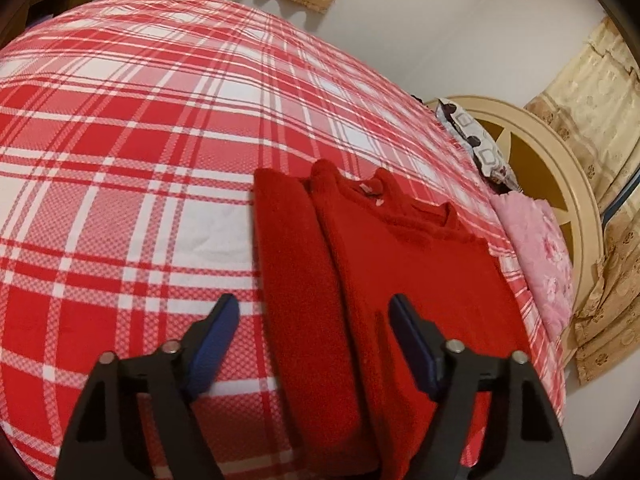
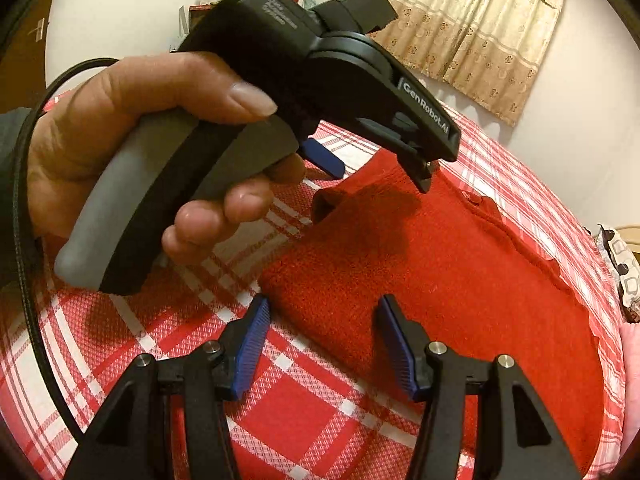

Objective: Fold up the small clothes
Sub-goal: 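Close the left gripper on the folded sweater's side edge while the right gripper grasps beside it, then lift the side edge with both grippers and fold it over the sweater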

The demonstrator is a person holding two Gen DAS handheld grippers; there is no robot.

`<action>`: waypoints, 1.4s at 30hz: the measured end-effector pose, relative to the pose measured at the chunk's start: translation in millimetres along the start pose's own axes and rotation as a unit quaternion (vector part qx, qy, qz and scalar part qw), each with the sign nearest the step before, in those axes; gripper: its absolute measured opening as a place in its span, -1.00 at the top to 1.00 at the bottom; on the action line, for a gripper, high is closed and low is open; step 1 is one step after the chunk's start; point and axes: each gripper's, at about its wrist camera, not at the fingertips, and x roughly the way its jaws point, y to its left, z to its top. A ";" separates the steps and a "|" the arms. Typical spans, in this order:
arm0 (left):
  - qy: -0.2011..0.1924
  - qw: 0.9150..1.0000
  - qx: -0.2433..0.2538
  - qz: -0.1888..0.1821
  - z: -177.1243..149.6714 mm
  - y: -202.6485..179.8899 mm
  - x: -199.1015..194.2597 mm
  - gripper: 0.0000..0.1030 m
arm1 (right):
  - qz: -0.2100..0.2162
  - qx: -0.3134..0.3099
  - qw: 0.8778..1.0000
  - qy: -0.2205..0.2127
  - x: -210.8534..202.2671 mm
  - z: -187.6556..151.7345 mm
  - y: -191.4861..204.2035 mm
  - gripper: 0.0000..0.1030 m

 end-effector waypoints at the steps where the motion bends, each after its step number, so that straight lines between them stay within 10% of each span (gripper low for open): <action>1: 0.002 1.000 -0.003 -0.005 1.1 1.1 0.8 -0.26 | 0.000 -0.001 1.000 0.000 -2.4 -0.1 3.8 -0.02; 10: 0.010 1.000 -0.014 -0.023 3.7 4.8 5.5 0.44 | 0.020 -0.005 1.000 -0.005 -12.1 -0.4 11.7 0.83; 42: 0.001 0.999 -0.023 -0.044 15.4 -40.0 -3.2 0.51 | 0.062 0.094 0.992 -0.058 -53.7 -33.2 -48.5 0.87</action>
